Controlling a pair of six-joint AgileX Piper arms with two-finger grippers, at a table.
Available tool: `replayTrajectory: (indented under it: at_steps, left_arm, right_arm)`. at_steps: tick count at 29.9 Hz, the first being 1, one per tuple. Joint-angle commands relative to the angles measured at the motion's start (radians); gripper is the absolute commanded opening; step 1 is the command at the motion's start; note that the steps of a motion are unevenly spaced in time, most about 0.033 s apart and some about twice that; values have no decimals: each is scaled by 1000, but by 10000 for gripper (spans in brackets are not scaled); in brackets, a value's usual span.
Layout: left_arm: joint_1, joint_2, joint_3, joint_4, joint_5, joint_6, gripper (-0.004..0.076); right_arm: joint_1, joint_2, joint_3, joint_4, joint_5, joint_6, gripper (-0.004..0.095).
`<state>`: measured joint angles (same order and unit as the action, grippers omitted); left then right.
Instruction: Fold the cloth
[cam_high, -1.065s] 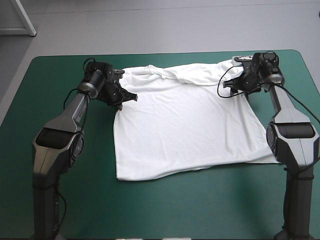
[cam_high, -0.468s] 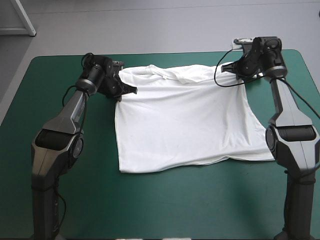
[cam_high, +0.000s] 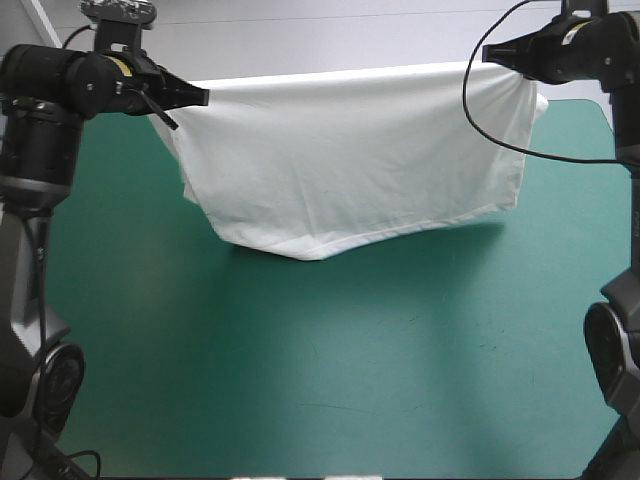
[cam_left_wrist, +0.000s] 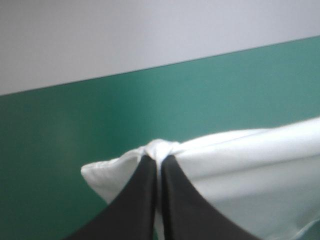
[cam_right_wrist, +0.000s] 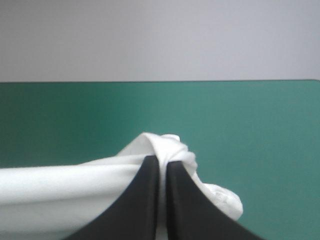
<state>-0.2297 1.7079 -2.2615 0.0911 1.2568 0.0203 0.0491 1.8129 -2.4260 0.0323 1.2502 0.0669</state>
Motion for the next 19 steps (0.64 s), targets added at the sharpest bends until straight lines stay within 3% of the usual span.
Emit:
replayTrajectory:
  at_steps: [1,10,19]
  left_arm:
    - [26,-121,-29,61,29,31,-9]
    - [79,-208,-29,25,31,85,-9]
    - [81,-119,-21,-41,16,142,-9]
  right_arm:
    - [-3,-150,-33,-24,-32,3,-19]
    - [-3,-316,-31,116,-32,-19,-19]
    - [-3,-261,35,151,-32,-47,-19]
